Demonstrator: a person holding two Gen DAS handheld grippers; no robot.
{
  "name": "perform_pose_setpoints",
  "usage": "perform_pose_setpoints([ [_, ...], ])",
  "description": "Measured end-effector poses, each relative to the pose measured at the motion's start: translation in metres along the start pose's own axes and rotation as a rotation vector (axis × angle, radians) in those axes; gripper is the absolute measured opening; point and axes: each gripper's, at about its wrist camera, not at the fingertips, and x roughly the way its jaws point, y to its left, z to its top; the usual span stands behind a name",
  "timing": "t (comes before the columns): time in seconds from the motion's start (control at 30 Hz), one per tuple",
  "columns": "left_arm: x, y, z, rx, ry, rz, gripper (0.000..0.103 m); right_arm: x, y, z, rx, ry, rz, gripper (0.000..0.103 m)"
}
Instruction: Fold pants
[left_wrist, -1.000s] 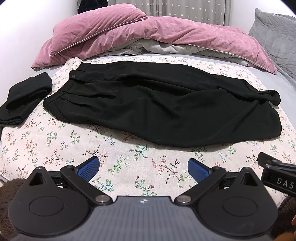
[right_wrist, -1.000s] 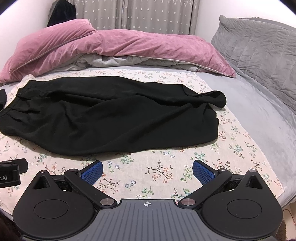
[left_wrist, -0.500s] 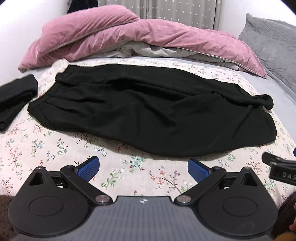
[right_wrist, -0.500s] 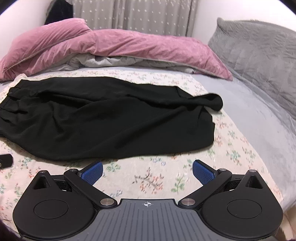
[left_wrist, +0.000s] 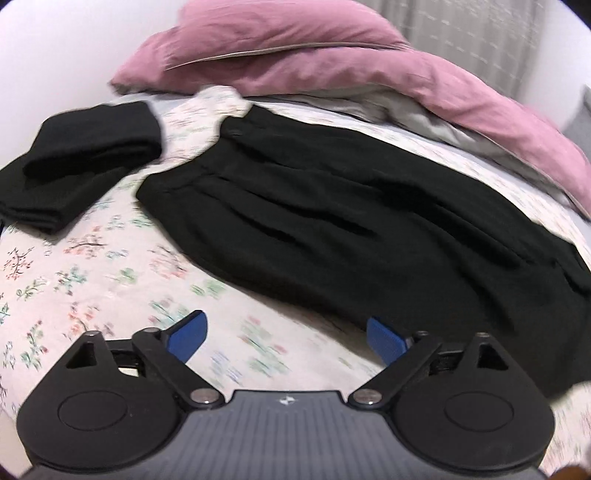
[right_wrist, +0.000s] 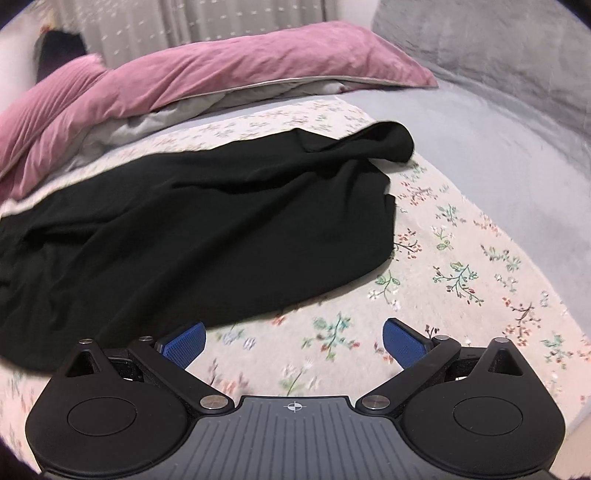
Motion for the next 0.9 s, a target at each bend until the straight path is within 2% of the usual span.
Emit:
perform_pose_setpoints([
  [0.07,0.013,0.018,0.012,-0.052,-0.002,0.017,0.1,0.01,-0.009,0.006,0.045,0.006,0.007,0.098],
  [0.17,0.032,0.039,0.029,-0.122,-0.013,0.049,0.095,0.025,-0.021,0.013,0.105,0.025,0.0,0.087],
  [0.27,0.05,0.06,0.041,-0.197,-0.003,0.063,0.087,0.036,-0.037,0.023,0.166,0.016,-0.026,0.078],
  [0.3,0.057,0.068,0.044,-0.225,0.002,0.06,0.083,0.041,-0.046,0.027,0.201,0.011,-0.038,0.072],
  [0.47,0.082,0.096,0.053,-0.347,0.012,-0.013,0.065,0.058,-0.088,0.037,0.389,0.009,-0.021,0.047],
  [0.6,0.093,0.109,0.053,-0.424,-0.004,-0.07,0.056,0.076,-0.114,0.038,0.561,0.003,0.061,0.033],
  [0.73,0.095,0.11,0.055,-0.436,-0.021,-0.068,0.052,0.088,-0.136,0.044,0.69,-0.034,0.104,0.028],
  [0.9,0.099,0.1,0.059,-0.357,-0.03,-0.028,0.052,0.094,-0.149,0.051,0.735,-0.07,0.06,0.021],
])
